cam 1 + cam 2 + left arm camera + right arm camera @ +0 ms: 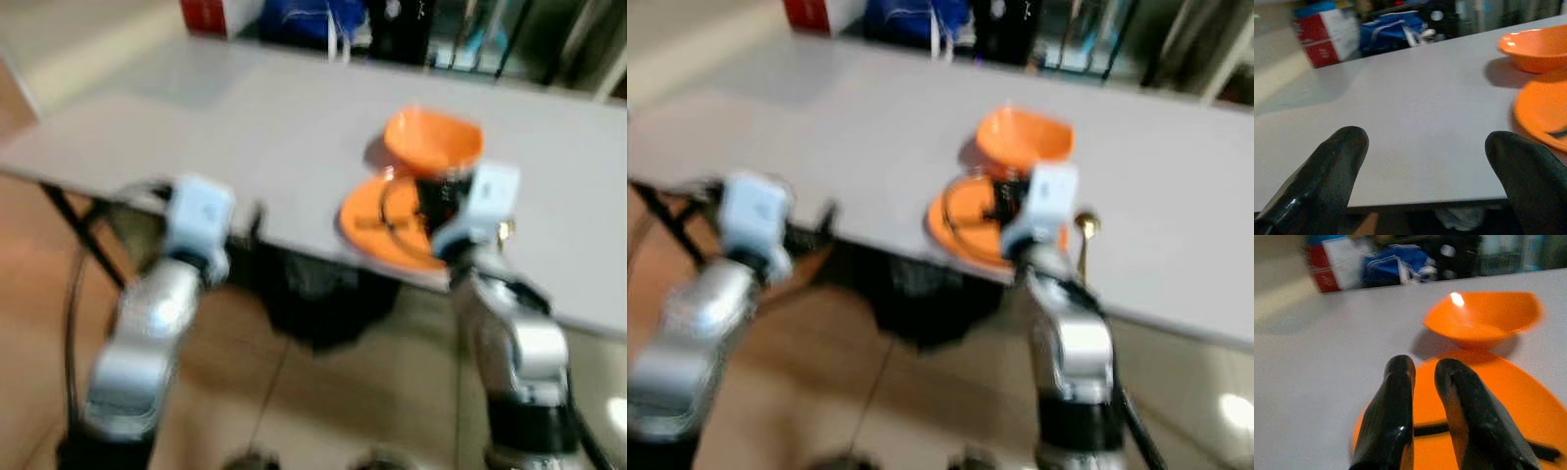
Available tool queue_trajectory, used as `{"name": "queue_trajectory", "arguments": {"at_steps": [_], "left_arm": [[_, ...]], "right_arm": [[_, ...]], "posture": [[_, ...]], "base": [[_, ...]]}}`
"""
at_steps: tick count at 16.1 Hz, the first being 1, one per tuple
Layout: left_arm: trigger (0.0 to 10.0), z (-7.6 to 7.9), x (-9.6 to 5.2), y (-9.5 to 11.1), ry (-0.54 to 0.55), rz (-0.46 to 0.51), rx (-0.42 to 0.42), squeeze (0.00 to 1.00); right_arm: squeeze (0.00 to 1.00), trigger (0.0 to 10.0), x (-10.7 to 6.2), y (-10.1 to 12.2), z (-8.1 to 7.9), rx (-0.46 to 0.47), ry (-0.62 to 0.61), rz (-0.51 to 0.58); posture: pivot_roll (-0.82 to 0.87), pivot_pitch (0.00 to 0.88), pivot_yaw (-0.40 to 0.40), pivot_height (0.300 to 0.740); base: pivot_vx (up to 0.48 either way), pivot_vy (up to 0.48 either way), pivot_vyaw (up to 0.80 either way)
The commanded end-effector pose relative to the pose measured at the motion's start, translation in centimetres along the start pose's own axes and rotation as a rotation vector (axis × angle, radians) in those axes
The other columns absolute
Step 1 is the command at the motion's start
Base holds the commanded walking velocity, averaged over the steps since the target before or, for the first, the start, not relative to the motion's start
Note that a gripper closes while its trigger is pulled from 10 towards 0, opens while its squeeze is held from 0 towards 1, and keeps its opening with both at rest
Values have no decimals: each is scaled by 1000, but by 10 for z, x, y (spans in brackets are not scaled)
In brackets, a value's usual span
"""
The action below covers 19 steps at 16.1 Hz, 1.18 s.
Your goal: Setting the table
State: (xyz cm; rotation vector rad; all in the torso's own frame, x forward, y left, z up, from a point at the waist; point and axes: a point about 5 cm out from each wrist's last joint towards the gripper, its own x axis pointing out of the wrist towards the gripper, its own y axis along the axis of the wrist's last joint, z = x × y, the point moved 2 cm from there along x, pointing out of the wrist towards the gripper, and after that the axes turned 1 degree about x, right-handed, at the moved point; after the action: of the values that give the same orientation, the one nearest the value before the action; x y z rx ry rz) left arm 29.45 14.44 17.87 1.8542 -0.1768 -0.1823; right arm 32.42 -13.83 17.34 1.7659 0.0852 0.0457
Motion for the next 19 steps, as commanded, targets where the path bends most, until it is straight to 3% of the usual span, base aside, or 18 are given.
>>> {"name": "queue_trajectory", "arguments": {"at_steps": [1, 19], "left_arm": [[10000, -8, -1, 3, 42, 6, 27, 0], [10000, -9, 3, 7, 76, 19, 20, 0]], "right_arm": [[0, 10000, 2, 1, -6, -5, 26, -2], [0, 10000, 8, 2, -6, -12, 26, -2]], "posture": [[12, 68, -27, 740], [11, 59, -37, 740]], "base": [[0, 480, -800], [0, 480, -800]]}}
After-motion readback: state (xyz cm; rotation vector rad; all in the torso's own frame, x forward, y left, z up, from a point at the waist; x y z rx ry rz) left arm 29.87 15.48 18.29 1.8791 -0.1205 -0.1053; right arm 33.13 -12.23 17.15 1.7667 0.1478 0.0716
